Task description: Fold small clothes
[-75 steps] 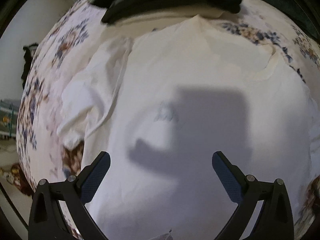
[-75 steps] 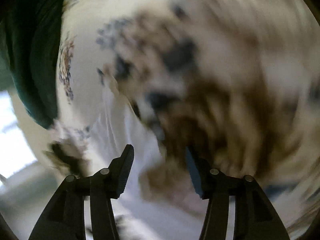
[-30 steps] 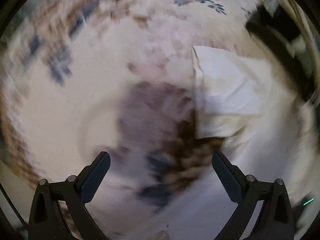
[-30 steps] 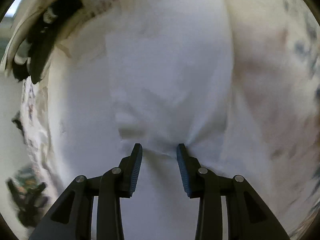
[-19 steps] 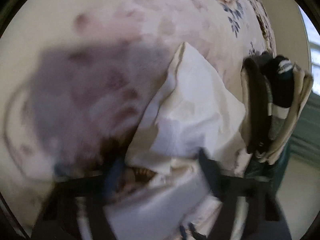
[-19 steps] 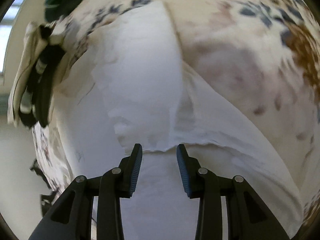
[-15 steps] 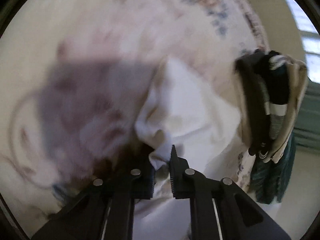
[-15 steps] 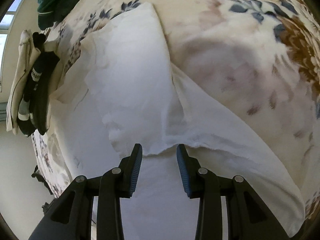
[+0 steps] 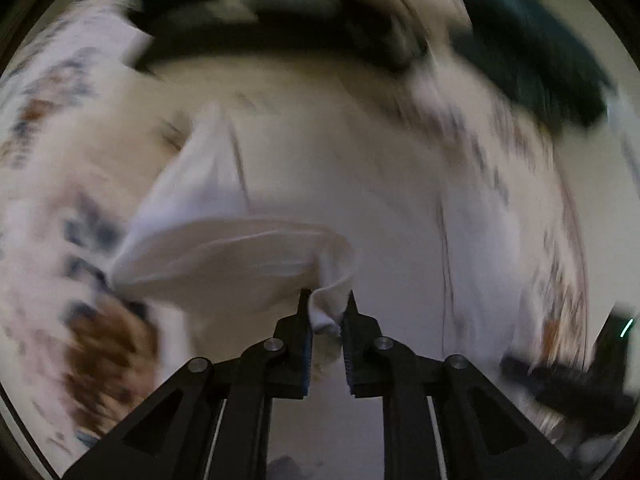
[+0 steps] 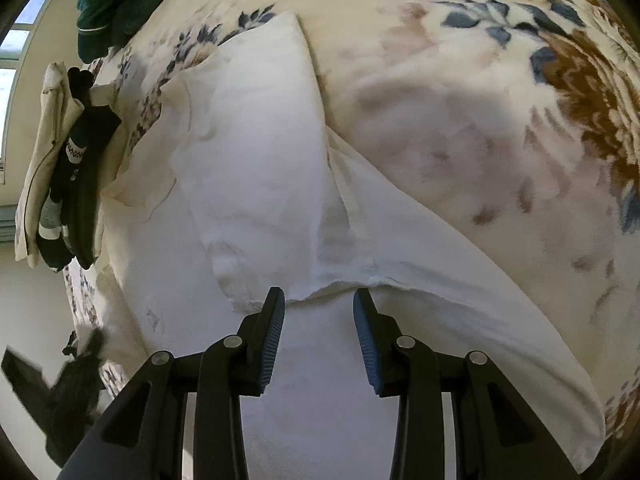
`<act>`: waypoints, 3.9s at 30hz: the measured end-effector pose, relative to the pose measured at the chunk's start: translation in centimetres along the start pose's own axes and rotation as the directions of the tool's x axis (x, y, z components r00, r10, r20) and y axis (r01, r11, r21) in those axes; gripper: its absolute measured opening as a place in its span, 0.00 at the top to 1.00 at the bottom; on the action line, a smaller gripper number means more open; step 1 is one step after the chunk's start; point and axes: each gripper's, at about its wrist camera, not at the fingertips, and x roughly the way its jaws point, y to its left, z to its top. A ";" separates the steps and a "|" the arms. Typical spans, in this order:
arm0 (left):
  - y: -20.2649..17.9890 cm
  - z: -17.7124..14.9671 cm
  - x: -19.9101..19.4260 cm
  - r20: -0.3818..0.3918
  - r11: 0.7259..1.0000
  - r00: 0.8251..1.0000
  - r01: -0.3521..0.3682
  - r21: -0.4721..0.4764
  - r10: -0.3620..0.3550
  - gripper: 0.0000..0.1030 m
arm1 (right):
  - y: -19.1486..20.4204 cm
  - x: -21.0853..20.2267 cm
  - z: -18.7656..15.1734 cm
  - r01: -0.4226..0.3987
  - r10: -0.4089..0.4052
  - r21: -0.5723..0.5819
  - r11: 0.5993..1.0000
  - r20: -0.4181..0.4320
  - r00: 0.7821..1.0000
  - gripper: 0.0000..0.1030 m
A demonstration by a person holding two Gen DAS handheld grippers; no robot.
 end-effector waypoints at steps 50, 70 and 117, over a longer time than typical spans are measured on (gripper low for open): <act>9.5 -3.6 -4.3 0.038 0.926 0.934 -0.347 -0.148 0.356 0.17 | 5.7 6.3 -2.8 -0.148 0.133 -0.034 0.988 -0.274 0.952 0.99; -6.3 -14.4 -11.8 0.040 0.951 0.950 -0.310 -0.006 0.310 0.17 | -12.4 -21.9 6.6 0.080 -0.108 -0.156 0.984 -0.176 0.979 0.63; -24.1 -35.0 -11.2 -0.036 0.848 0.953 -0.284 -0.448 0.301 1.00 | 0.7 -1.2 29.8 -0.206 0.049 -0.424 0.882 -0.352 0.935 0.63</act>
